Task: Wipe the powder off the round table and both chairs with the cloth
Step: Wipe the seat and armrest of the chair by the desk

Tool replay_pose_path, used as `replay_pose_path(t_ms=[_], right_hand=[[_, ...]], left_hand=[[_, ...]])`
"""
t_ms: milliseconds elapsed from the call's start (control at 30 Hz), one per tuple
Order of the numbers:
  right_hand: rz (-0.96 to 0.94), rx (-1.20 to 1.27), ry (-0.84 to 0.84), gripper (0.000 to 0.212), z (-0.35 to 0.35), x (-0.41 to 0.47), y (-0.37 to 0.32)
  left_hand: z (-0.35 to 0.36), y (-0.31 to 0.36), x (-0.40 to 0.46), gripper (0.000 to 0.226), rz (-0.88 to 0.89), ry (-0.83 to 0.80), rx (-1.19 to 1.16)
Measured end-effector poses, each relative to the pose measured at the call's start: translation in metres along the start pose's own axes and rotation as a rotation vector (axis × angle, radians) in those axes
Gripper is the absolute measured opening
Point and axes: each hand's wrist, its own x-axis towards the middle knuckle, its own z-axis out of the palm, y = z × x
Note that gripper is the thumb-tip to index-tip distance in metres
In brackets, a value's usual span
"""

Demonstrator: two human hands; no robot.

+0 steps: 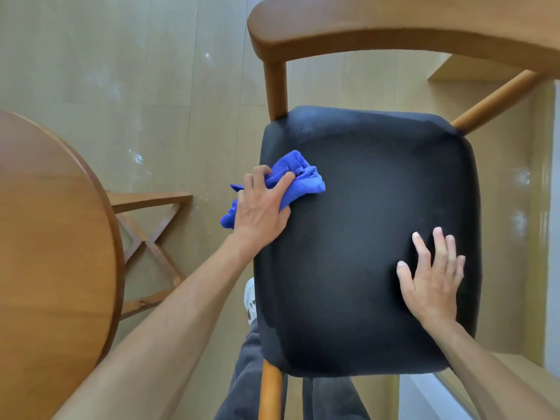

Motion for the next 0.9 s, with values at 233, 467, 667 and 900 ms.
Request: replay_pose_path(t_ms=[233, 467, 667, 900], right_hand=[[-0.005, 0.010, 0.003, 0.065, -0.003, 0.000, -0.002], [0.015, 0.019, -0.009, 0.059, -0.003, 0.001, -0.002], [0.012, -0.003, -0.015, 0.063, -0.006, 0.002, -0.001], [0.032, 0.021, -0.033, 0.058, -0.011, 0.005, -0.001]], left_hand=[[0.014, 0.005, -0.130, 0.051, 0.072, -0.136, -0.117], [0.019, -0.003, -0.234, 0.047, 0.185, -0.576, -0.266], [0.002, 0.004, -0.221, 0.041, 0.231, -0.813, -0.250], [-0.004, 0.060, -0.094, 0.051, 0.235, -0.273, -0.262]])
